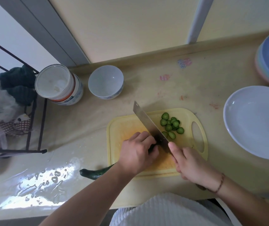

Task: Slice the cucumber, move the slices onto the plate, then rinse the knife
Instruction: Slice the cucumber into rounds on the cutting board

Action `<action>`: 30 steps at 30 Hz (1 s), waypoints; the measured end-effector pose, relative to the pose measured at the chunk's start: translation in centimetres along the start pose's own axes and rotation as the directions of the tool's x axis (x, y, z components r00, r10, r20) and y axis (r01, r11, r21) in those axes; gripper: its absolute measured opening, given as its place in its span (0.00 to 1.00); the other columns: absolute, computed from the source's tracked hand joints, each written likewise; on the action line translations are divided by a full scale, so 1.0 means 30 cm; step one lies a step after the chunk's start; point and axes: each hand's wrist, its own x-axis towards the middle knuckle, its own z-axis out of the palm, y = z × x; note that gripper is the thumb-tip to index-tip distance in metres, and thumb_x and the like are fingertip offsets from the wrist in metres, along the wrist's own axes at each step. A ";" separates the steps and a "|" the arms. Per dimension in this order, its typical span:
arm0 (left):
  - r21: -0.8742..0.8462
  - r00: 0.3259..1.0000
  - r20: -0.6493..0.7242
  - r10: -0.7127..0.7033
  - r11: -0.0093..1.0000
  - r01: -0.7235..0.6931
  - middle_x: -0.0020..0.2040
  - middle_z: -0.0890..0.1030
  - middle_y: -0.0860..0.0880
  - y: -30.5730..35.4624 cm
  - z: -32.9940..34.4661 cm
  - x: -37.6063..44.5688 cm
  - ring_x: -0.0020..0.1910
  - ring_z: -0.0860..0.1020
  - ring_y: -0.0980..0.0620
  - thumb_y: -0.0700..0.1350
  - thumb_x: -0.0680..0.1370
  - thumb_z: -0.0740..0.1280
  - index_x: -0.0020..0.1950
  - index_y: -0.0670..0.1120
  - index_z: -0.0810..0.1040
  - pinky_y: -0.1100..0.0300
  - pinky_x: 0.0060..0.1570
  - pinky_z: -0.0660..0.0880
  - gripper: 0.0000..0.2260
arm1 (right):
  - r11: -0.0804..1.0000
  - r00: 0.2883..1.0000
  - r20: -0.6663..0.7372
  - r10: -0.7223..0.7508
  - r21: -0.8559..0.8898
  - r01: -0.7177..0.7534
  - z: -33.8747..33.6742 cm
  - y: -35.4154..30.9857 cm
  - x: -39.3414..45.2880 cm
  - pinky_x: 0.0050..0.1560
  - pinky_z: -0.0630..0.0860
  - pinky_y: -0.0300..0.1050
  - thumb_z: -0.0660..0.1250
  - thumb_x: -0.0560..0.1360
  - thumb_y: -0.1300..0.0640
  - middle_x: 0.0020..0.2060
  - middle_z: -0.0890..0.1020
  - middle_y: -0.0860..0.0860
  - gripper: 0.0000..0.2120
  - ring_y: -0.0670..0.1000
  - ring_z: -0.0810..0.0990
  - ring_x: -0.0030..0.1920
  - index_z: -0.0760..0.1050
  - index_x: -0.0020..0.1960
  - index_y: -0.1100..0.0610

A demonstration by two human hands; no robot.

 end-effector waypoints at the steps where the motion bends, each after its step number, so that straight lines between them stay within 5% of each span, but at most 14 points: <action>1: 0.002 1.000 0.002 0.005 1.000 -0.005 0.39 0.79 0.53 -0.001 -0.002 -0.001 0.35 0.76 0.51 0.48 0.72 0.72 0.40 0.48 0.81 0.59 0.22 0.71 0.05 | 1.000 1.000 0.000 0.002 0.009 -0.002 -0.009 0.004 0.000 0.26 0.63 0.43 0.43 0.71 0.29 0.20 0.64 0.48 0.34 0.45 0.63 0.18 0.65 0.31 0.58; 20: -0.002 0.998 0.049 -0.042 0.999 0.042 0.38 0.77 0.55 0.006 -0.003 -0.003 0.36 0.75 0.52 0.48 0.72 0.68 0.39 0.50 0.81 0.59 0.21 0.68 0.04 | 0.992 0.998 -0.022 -0.058 -0.114 0.055 -0.019 -0.041 -0.113 0.35 0.71 0.51 0.44 0.73 0.32 0.23 0.67 0.50 0.30 0.46 0.66 0.25 0.64 0.32 0.57; 30: -0.010 0.999 0.032 -0.037 0.999 0.037 0.40 0.80 0.55 0.013 -0.002 0.001 0.37 0.77 0.51 0.48 0.72 0.67 0.41 0.50 0.83 0.60 0.22 0.69 0.06 | 0.989 0.998 -0.030 -0.053 -0.142 0.049 0.019 -0.025 -0.026 0.32 0.67 0.48 0.40 0.69 0.28 0.22 0.66 0.49 0.33 0.48 0.65 0.24 0.61 0.30 0.56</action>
